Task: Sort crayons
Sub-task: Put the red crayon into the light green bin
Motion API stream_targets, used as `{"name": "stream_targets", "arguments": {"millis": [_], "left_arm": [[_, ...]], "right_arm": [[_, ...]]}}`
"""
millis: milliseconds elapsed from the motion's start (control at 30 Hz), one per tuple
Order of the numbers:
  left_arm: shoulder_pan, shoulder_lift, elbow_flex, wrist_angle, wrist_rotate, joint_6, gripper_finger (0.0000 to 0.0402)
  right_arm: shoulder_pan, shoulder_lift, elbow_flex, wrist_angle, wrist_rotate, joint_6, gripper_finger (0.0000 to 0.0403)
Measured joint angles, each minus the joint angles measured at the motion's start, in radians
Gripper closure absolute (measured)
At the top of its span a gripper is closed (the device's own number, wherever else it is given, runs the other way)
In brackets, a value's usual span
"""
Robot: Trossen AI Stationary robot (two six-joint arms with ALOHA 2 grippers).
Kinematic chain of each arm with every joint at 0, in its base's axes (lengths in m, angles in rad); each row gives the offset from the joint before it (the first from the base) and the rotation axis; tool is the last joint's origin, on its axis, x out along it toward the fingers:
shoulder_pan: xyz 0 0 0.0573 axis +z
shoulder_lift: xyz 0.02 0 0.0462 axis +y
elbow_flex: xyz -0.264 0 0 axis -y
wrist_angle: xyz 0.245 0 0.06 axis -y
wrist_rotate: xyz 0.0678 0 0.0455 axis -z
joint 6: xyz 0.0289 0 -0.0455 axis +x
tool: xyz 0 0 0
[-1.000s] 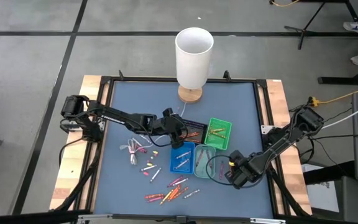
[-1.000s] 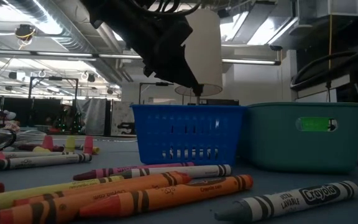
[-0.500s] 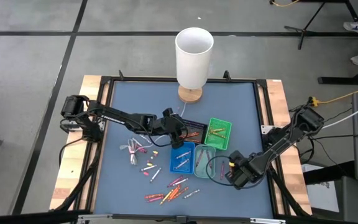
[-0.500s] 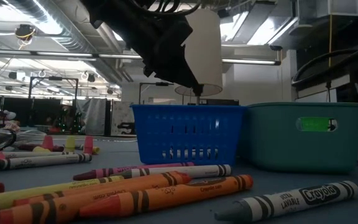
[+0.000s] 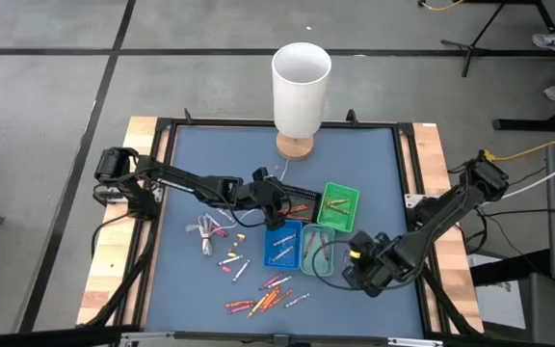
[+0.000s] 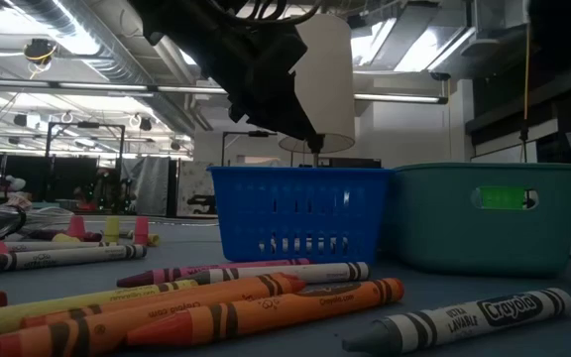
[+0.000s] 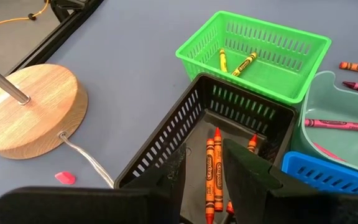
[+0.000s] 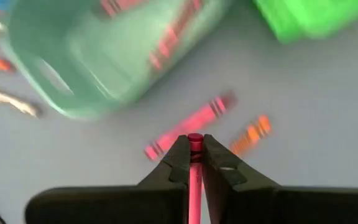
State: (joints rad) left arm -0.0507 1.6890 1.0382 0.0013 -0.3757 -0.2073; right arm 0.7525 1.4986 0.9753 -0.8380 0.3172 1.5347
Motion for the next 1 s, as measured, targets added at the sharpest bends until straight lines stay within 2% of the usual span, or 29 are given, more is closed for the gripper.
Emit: {"name": "stream_targets", "arguments": {"millis": [267, 433, 533, 700, 1000], "left_arm": [[0.0, 0.0, 0.0, 0.0, 0.0, 0.0, 0.0312], [-0.011, 0.0, 0.0, 0.0, 0.002, 0.002, 0.0312], [-0.03, 0.0, 0.0, 0.0, 0.004, 0.054, 0.0312], [-0.076, -0.019, 0.0, -0.026, 0.022, 0.113, 0.0312], [-0.2, -0.064, 0.0, -0.145, 0.26, -0.008, 0.0312]], "right_arm": [[0.0, 0.003, 0.032, 0.139, 0.377, -0.157, 0.0382], [0.0, 0.005, 0.032, 0.217, 0.542, -0.239, 0.0382], [0.0, 0.005, 0.032, 0.247, 0.62, -0.266, 0.0382], [-0.009, 0.005, 0.032, 0.283, 0.653, -0.286, 0.0382], [-0.066, 0.009, 0.024, 0.377, 0.644, -0.285, 0.0381]]}}
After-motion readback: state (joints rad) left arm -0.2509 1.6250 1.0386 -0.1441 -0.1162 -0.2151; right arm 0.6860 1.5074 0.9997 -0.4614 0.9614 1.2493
